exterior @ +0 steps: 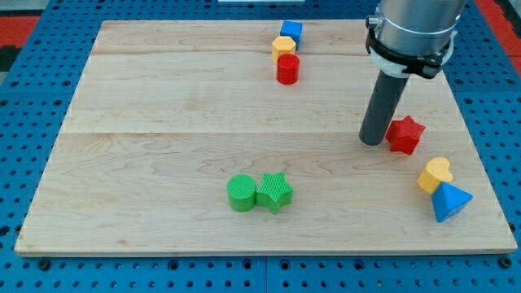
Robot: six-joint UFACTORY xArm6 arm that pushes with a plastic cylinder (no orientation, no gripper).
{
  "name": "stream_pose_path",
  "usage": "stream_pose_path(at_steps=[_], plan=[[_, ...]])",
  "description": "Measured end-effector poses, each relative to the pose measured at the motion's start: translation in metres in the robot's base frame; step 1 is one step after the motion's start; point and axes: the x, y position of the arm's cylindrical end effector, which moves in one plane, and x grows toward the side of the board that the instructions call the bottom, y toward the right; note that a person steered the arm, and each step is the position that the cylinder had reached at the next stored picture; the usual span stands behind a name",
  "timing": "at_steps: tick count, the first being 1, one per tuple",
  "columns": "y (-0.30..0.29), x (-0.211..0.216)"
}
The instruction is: Move red star to the top of yellow heart
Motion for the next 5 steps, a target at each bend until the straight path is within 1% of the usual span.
stream_pose_path(at_steps=[3,4,5], plan=[[0.048,-0.004],[0.019,-0.015],[0.014,-0.052]])
